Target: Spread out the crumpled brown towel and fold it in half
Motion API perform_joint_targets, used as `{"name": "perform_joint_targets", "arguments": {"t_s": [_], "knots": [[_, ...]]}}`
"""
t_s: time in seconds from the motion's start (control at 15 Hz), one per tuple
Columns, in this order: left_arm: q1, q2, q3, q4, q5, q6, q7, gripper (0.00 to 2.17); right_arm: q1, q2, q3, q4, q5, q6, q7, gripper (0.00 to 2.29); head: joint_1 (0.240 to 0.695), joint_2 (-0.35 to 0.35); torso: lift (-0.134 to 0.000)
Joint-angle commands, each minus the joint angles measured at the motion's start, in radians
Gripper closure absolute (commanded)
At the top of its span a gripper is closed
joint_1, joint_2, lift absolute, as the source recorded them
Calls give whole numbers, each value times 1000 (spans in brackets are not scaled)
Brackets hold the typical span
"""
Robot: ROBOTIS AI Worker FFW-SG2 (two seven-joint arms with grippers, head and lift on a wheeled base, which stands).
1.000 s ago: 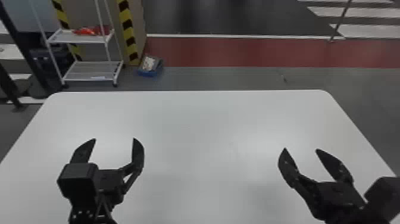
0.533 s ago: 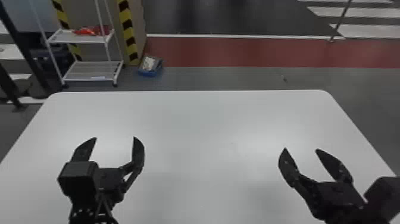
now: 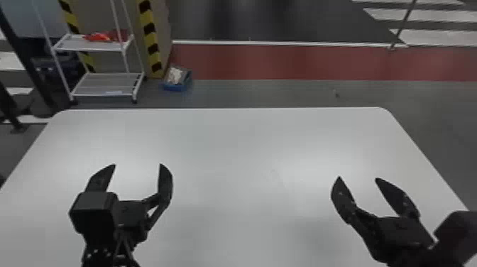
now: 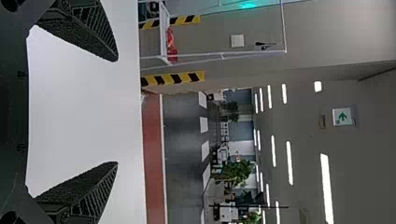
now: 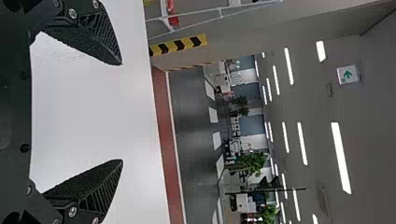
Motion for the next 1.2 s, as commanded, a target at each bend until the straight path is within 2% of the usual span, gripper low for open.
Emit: {"name": "perform_joint_targets", "arguments": {"t_s": [0.0,1.13], "knots": [[0,0,-1,0,-1,2,0,87,3,0,0,-3,0,0,1,144,695,-42,-128],[6,0,-18,-3,-3,2,-1,83,30,0,-22,-27,-14,12,6,144,695,-64,-128]]}}
